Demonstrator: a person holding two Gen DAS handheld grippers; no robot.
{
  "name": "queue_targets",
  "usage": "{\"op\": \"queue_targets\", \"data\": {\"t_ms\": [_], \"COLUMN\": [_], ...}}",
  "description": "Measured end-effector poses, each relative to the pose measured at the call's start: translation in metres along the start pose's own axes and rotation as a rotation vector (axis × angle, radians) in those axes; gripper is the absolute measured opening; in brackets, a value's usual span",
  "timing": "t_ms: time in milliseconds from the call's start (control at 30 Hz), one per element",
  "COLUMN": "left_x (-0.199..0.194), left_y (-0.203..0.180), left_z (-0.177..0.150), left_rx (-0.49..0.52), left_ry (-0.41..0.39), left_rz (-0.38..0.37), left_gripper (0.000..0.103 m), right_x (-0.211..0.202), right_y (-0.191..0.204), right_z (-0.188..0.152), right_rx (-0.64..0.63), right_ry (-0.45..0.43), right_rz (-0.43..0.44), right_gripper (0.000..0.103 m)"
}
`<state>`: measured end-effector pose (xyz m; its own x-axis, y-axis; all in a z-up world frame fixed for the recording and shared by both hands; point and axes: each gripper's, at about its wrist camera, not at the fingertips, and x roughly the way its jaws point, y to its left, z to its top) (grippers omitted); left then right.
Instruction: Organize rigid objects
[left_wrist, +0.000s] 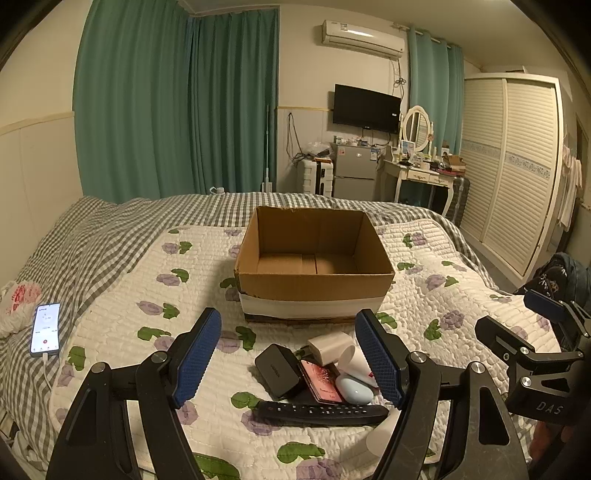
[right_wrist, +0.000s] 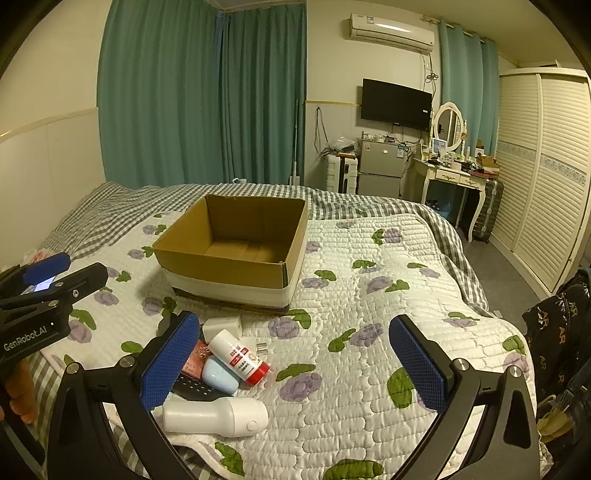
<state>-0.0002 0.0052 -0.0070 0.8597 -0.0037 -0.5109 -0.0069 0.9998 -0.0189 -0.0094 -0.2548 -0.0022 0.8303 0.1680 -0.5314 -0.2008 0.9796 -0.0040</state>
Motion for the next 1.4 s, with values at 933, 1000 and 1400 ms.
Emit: {"op": "queue_targets", "data": {"t_ms": [933,1000,1400], "left_x": [-0.0043,-0.0039,-0.0049], "left_y": [-0.0018,-0.0014,-0.0034], "left_z": [0.0006,0.0007,0.0026], "left_rx": [-0.001,-0.002,-0.004], "left_ry": [-0.003,-0.002,-0.006], "left_rz": [-0.003,-0.003,-0.005], "left_gripper": [0.078,0.078,0.078], "right_x": [0.0012,0.0012,0.0003], "right_y": [0.0018,0.0019,0.003], "right_z": [-0.0011,-0.001,-0.0004], "right_rx": [0.007,0.006,-0.002], "right_ry": [0.015,0.015,0.013], "right_rz": [0.0,0.0,0.006], "right_gripper": [0.103,0.103,0.103]}}
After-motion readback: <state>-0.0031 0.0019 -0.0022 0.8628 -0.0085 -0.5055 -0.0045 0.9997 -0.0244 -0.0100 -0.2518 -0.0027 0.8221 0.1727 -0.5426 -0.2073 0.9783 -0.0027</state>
